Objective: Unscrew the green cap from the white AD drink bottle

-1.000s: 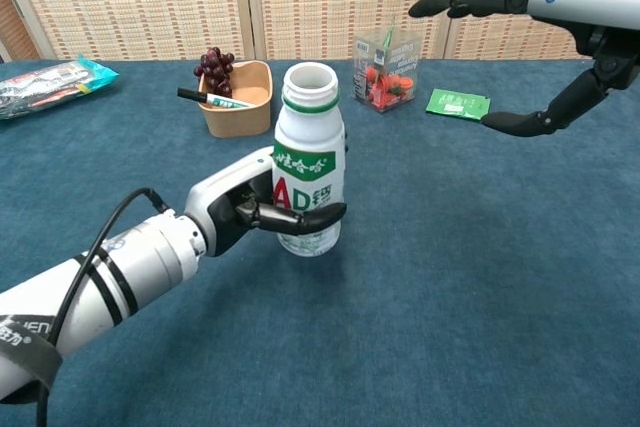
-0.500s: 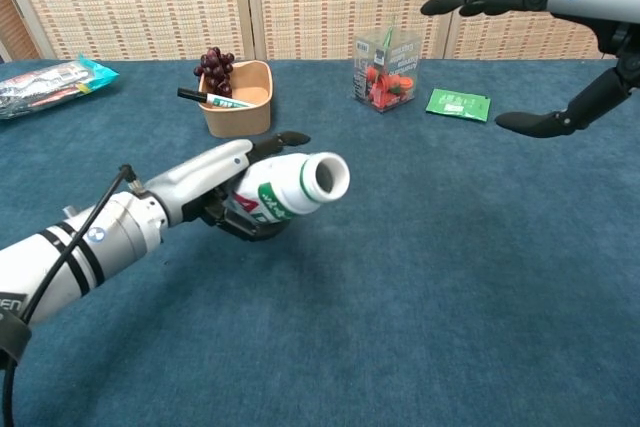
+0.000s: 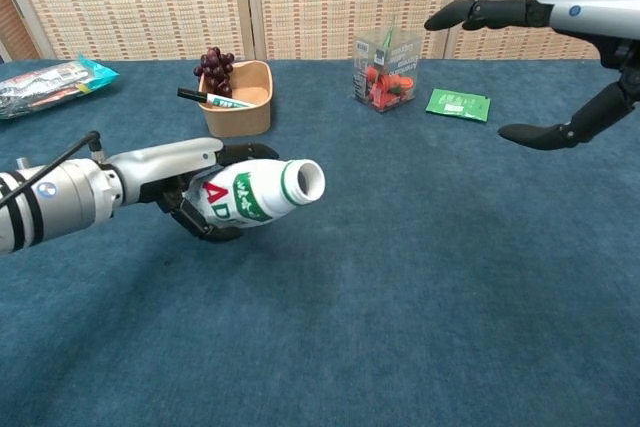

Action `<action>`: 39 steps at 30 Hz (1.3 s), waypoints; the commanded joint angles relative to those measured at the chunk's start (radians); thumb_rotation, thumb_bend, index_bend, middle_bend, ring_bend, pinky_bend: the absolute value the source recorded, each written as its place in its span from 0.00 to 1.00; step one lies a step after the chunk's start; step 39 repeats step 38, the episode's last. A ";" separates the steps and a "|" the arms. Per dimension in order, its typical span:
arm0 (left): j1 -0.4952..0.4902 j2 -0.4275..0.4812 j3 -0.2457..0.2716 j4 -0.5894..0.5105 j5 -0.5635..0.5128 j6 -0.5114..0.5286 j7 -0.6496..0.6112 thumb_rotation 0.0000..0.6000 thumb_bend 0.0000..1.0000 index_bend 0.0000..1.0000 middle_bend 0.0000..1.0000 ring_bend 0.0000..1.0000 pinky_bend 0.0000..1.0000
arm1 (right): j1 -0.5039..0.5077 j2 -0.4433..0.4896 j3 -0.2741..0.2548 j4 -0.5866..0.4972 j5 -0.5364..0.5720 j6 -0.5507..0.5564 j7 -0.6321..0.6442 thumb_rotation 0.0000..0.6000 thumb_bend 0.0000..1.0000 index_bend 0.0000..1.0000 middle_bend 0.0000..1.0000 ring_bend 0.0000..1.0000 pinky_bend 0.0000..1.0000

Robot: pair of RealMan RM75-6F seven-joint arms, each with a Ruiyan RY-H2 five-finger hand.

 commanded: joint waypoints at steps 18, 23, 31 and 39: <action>0.096 0.185 0.031 -0.121 0.282 0.301 -0.249 1.00 0.33 0.00 0.00 0.00 0.00 | -0.112 0.046 -0.060 0.005 -0.045 0.111 -0.034 1.00 0.33 0.00 0.00 0.00 0.00; 0.268 0.204 0.161 -0.031 0.442 0.595 -0.288 1.00 0.36 0.00 0.00 0.00 0.00 | -0.263 0.021 -0.141 0.098 -0.055 0.262 -0.086 1.00 0.33 0.00 0.00 0.00 0.00; 0.461 0.133 0.246 0.196 0.465 0.826 -0.228 1.00 0.37 0.00 0.00 0.00 0.00 | -0.426 -0.106 -0.164 0.324 -0.027 0.419 -0.033 1.00 0.33 0.00 0.00 0.00 0.00; 0.452 0.163 0.247 0.186 0.442 0.757 -0.153 1.00 0.37 0.00 0.00 0.00 0.00 | -0.444 -0.102 -0.167 0.341 -0.073 0.418 -0.004 1.00 0.33 0.00 0.00 0.00 0.00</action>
